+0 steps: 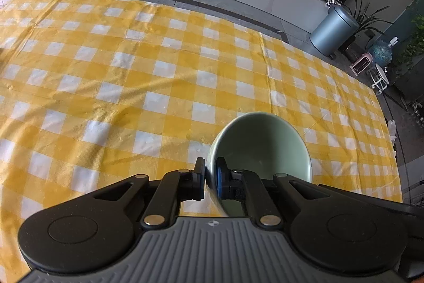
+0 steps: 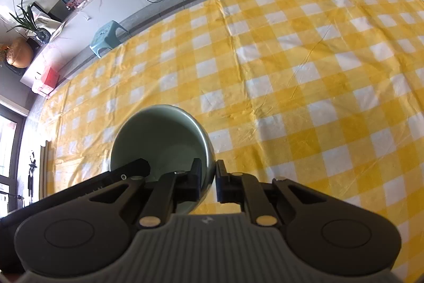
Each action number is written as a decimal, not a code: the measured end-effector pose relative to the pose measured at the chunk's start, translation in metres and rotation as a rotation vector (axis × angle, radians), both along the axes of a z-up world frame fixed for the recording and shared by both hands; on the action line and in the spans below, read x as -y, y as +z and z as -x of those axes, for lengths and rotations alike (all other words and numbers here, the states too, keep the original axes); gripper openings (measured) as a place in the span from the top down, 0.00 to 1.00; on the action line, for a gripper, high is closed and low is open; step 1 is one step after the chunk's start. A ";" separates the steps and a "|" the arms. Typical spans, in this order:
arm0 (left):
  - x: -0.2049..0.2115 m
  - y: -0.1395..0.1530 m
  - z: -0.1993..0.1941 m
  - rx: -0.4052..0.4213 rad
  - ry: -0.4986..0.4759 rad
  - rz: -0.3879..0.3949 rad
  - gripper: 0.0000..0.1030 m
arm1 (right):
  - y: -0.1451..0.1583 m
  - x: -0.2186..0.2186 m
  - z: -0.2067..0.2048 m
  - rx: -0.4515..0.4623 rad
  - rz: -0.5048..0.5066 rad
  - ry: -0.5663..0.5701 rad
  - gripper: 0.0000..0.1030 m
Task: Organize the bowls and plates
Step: 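Carry the green bowl with both grippers and lower it into the orange bowl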
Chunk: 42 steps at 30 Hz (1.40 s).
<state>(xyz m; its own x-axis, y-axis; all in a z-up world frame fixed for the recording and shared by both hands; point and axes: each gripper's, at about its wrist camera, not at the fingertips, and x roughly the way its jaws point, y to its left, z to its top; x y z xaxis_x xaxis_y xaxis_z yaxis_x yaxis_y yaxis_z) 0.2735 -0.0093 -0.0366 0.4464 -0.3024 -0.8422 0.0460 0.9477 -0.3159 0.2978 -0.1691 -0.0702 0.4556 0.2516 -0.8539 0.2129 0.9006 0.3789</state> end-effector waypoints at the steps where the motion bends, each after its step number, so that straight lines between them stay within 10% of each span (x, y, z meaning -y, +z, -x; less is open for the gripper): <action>1: 0.000 0.004 0.004 0.006 0.002 0.000 0.92 | 0.004 0.000 0.003 0.007 -0.001 0.002 0.92; 18: -0.004 0.071 0.110 0.139 0.040 0.049 0.91 | 0.071 0.012 0.117 0.160 -0.081 -0.004 0.93; 42: 0.008 0.040 0.175 0.072 0.037 0.135 0.90 | 0.057 0.036 0.211 0.175 -0.067 -0.151 0.93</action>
